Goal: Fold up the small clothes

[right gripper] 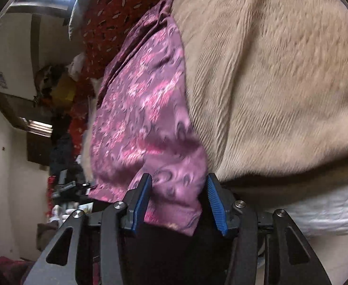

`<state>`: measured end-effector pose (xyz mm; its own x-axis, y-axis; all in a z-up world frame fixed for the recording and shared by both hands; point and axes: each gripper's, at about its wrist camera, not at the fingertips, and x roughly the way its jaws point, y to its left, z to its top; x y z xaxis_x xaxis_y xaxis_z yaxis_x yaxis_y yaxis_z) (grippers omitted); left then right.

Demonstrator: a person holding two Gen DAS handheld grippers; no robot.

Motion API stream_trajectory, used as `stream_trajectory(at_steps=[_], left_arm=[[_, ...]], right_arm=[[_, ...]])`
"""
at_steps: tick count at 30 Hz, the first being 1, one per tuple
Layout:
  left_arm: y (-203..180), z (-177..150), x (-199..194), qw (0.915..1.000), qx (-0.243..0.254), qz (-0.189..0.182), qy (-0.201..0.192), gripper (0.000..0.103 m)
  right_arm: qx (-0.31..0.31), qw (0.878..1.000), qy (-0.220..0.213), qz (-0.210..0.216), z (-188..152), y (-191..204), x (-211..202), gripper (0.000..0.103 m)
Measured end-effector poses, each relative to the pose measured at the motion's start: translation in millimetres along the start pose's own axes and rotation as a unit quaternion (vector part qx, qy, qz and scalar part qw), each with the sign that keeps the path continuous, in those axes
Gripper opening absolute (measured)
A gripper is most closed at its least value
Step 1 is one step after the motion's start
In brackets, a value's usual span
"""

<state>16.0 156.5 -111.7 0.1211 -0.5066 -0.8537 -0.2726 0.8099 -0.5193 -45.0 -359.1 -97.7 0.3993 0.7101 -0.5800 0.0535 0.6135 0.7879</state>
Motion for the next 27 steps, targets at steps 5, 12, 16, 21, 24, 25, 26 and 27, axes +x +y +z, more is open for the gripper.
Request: stream_trajectory(at_steps=[5,12,16,21,24,25,26,27], left_arm=[[-25,-13,-9,0.9968,0.053,0.05,-0.034,0.032],[-47,-13,-40,0.9956,0.07,-0.017,-0.061,0.005],[-54,2,-60,0.9923,0.055,-0.076,-0.081,0.005],[-73,37,-79,0.9855,0.04,-0.119,-0.114,0.005],[-85,63,-87,0.9828,0.031,-0.123,-0.134,0.005],[-87,70,-88,0.9824,0.028,-0.123,-0.138,0.005],[-91,81,-89,0.9817,0.023,-0.121,-0.145,0.005],[-95,93,-90,0.9812,0.018,-0.119,-0.151,0.005]], right_arm=[[-0.065,0.997,-0.003,-0.031,-2,21,0,0.015],[-0.104,0.994,-0.042,-0.004,3,50,-23,0.005],[-0.097,0.992,-0.066,0.042,11,61,-32,0.005],[-0.07,0.988,-0.1,0.098,37,69,-32,0.005],[-0.055,0.984,-0.122,0.121,62,72,-31,0.005],[-0.05,0.982,-0.13,0.128,72,74,-30,0.005],[-0.047,0.981,-0.138,0.131,82,75,-31,0.005],[-0.044,0.979,-0.144,0.134,92,76,-31,0.005]])
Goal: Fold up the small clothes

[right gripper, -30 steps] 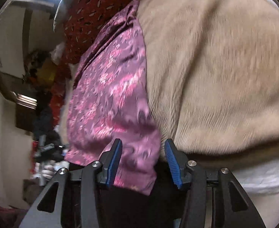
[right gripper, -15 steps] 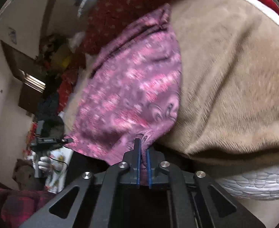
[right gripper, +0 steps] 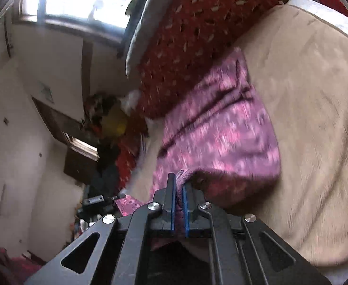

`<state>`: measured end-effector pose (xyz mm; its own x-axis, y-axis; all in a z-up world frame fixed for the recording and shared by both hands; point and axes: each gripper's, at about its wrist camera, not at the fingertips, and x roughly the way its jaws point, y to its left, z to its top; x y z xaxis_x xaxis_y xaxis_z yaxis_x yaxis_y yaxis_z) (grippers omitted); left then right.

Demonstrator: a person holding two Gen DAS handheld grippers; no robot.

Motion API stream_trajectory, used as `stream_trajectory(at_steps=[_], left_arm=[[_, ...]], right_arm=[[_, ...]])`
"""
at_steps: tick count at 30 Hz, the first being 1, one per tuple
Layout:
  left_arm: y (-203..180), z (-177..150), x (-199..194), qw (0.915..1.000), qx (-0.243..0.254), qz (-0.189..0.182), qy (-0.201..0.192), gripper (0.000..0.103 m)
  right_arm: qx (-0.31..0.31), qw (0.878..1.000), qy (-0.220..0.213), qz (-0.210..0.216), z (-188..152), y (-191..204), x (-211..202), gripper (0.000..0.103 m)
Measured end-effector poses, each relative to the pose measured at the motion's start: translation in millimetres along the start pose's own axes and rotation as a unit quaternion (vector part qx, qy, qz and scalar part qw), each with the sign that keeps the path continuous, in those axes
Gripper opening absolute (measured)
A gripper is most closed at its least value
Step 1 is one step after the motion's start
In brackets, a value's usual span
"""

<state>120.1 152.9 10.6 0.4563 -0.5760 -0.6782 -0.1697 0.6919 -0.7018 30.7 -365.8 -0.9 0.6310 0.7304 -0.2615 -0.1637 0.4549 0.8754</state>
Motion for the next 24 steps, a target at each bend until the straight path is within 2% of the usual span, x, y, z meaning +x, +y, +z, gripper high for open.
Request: stream_trajectory(at_steps=[5,17,20,24], left_arm=[[-6,55,15,0.9991,-0.027,0.01,-0.031,0.005],[-31,177,91,0.9978,-0.047,0.026,-0.04,0.005],[-33,208,114,0.9969,-0.06,0.029,-0.042,0.005],[-32,242,148,0.9955,-0.068,0.053,-0.038,0.005]], right_arm=[[0.019,0.999,-0.036,0.002,48,-13,22,0.005],[0.096,0.991,-0.09,0.009,146,-74,102,0.005],[0.114,0.988,-0.108,0.002,170,-93,120,0.004],[0.138,0.983,-0.119,-0.024,198,-119,146,0.005]])
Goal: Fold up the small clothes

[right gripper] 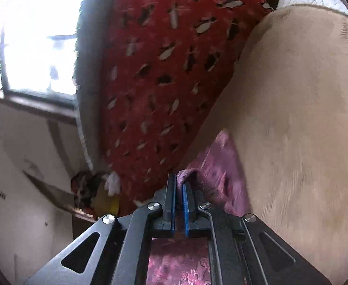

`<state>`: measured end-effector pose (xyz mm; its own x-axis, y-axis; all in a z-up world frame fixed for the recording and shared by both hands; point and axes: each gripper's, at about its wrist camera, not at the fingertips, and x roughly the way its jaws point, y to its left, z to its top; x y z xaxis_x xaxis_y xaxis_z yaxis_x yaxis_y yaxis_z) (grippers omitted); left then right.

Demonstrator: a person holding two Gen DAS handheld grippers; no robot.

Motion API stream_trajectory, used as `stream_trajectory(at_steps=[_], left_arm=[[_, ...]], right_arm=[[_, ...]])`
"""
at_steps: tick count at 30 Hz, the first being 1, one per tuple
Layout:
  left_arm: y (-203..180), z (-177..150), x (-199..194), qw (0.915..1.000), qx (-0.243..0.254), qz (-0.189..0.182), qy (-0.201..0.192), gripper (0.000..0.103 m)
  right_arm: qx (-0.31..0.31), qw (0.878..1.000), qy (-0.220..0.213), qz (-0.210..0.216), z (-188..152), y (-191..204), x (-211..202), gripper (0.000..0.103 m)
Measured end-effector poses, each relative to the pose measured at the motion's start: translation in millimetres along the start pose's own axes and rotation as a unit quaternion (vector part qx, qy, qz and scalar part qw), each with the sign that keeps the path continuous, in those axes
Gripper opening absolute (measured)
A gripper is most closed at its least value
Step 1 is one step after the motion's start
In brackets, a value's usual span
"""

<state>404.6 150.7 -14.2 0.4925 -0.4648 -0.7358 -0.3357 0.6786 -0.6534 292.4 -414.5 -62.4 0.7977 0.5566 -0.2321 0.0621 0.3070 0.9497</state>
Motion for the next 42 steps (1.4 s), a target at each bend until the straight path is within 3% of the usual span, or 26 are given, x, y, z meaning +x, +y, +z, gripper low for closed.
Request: stream_trajectory(at_steps=[4,7,9,11,13,14,16,18,21,23,25,29,32,37,38,40,42], left_arm=[[-5,18,34,0.9991,0.006,0.04,0.015,0.005],[-1,30,53,0.998,-0.016,0.051,0.032,0.005],[8,36,54,0.9966,-0.059,0.032,0.047,0.005],[19,38,47,0.9938,-0.096,-0.011,0.055,0.005],[23,38,37,0.9927,-0.096,-0.038,0.061,0.01],[24,38,29,0.9932,-0.091,-0.045,0.056,0.012],[26,34,16,0.995,-0.077,-0.048,0.042,0.031],[26,25,1,0.9975,-0.046,-0.042,0.034,0.043],[26,-1,-7,0.9966,0.019,-0.059,0.055,0.043],[23,-23,0,0.992,0.062,-0.072,0.084,0.043],[16,-42,15,0.9875,0.095,-0.061,0.11,0.043],[-10,-43,47,0.9876,0.113,-0.003,0.109,0.043],[-32,-11,48,0.9942,0.089,0.025,0.053,0.042],[-21,36,20,0.9997,0.011,0.022,-0.005,0.042],[-15,38,15,0.9996,0.015,0.024,-0.007,0.042],[-4,33,10,0.9992,0.028,0.028,0.001,0.042],[12,22,12,0.9986,0.036,0.032,0.024,0.042]], right_arm=[[0.027,0.999,0.024,-0.026,16,-15,29,0.007],[0.045,0.999,-0.001,-0.024,30,-16,31,0.011],[0.059,0.997,-0.037,-0.033,41,-18,22,0.014],[0.069,0.995,-0.063,-0.029,49,-20,9,0.022],[0.05,0.996,-0.062,-0.038,53,-15,-1,0.034],[0.021,0.997,-0.046,-0.051,52,-8,-3,0.035],[-0.044,0.995,-0.003,-0.084,44,6,-4,0.037],[-0.098,0.989,0.032,-0.107,29,18,-5,0.037],[-0.135,0.984,0.092,-0.077,2,26,0,0.037],[-0.13,0.982,0.125,-0.06,-11,27,13,0.037],[-0.113,0.981,0.151,-0.055,-21,25,34,0.037],[-0.082,0.989,0.117,-0.036,-14,28,58,0.037],[-0.046,0.998,0.049,-0.02,7,29,62,0.037],[-0.063,0.994,-0.002,-0.093,35,29,40,0.037],[-0.079,0.991,0.0,-0.11,37,28,33,0.038],[-0.113,0.982,0.014,-0.15,36,27,27,0.051],[-0.127,0.975,0.042,-0.175,30,19,28,0.054]])
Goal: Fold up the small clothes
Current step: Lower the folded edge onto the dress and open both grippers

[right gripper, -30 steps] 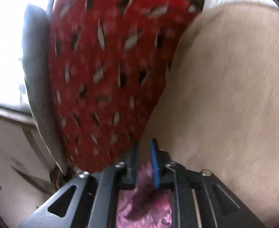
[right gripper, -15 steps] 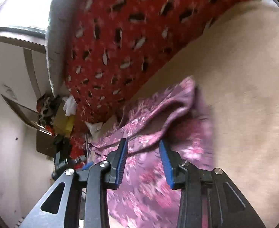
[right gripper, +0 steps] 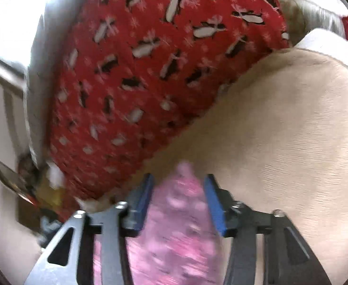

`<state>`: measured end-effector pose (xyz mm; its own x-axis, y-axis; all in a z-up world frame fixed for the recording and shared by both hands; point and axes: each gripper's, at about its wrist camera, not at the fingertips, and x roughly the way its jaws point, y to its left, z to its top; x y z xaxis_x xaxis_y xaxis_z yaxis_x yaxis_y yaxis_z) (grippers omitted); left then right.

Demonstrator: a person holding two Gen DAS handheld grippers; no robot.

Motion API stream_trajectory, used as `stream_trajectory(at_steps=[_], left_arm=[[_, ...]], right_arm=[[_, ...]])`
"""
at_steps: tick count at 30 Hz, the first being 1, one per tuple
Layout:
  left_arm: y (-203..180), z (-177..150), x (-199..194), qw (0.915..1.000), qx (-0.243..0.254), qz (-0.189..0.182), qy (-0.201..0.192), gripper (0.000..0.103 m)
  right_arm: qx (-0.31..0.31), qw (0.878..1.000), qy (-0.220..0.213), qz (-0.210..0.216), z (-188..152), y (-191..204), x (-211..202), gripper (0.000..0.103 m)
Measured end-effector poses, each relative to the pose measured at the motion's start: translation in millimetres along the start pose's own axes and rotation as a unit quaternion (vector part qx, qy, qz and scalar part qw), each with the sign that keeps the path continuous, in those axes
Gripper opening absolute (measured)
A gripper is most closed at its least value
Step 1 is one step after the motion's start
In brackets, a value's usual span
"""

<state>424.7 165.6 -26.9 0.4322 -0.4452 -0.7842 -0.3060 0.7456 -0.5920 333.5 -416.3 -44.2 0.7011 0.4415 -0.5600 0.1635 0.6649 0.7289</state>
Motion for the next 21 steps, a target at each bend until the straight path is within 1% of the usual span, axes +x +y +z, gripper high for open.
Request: stream_trajectory(at_steps=[2,3,4,5,6,7,8,9,10,11,13,14,16,17,18,19,20,21], left_arm=[[6,-16,11,0.9994,0.008,0.004,0.033,0.042],[10,-23,14,0.9989,0.016,0.01,0.042,0.042],[9,-32,18,0.9982,0.029,0.024,0.047,0.042],[8,-40,21,0.9969,0.045,0.046,0.045,0.042],[6,-47,23,0.9954,0.059,0.063,0.04,0.042],[3,-51,23,0.9945,0.068,0.072,0.034,0.042],[1,-55,22,0.9936,0.075,0.081,0.024,0.042],[-1,-56,21,0.9936,0.072,0.084,0.023,0.041],[-2,-56,19,0.9939,0.065,0.085,0.025,0.041],[-1,-58,14,0.9947,0.055,0.082,0.029,0.04],[-3,-66,-1,0.9948,0.063,0.077,0.02,0.04],[-8,-75,-13,0.9937,0.081,0.077,0.009,0.04],[-10,-91,-28,0.9914,0.107,0.075,-0.01,0.041],[-12,-101,-33,0.9896,0.122,0.074,-0.013,0.042],[-13,-111,-32,0.9884,0.132,0.075,-0.012,0.045],[-12,-125,-27,0.9856,0.143,0.09,-0.007,0.046],[-10,-131,-19,0.9825,0.15,0.111,-0.001,0.046],[-7,-140,-10,0.978,0.157,0.137,0.006,0.047]], right_arm=[[-0.008,1.0,0.022,0.004,-9,0,7,0.054],[-0.022,0.999,0.028,0.011,-14,6,10,0.043],[-0.038,0.999,0.028,0.016,-17,13,11,0.011],[-0.06,0.998,0.024,0.012,-19,21,10,0.005],[-0.079,0.997,0.005,0.001,-20,29,7,0.004],[-0.086,0.996,-0.01,-0.01,-20,31,5,0.004],[-0.084,0.996,-0.013,-0.03,-19,29,5,0.004],[-0.074,0.995,0.006,-0.063,-19,22,14,0.004],[-0.064,0.995,0.029,-0.077,-20,16,21,0.004],[-0.052,0.994,0.038,-0.084,-22,11,21,0.005],[-0.043,0.997,0.011,-0.069,-25,14,3,0.012],[-0.044,0.998,0.0,-0.054,-30,17,-8,0.012],[-0.061,0.998,0.0,-0.023,-44,24,-27,0.014],[-0.07,0.997,0.002,-0.018,-52,26,-32,0.015],[-0.079,0.997,0.008,-0.017,-62,27,-35,0.021],[-0.091,0.995,0.022,-0.024,-75,25,-35,0.025],[-0.098,0.993,0.039,-0.042,-83,21,-30,0.024],[-0.107,0.991,0.056,-0.065,-92,19,-24,0.02]])
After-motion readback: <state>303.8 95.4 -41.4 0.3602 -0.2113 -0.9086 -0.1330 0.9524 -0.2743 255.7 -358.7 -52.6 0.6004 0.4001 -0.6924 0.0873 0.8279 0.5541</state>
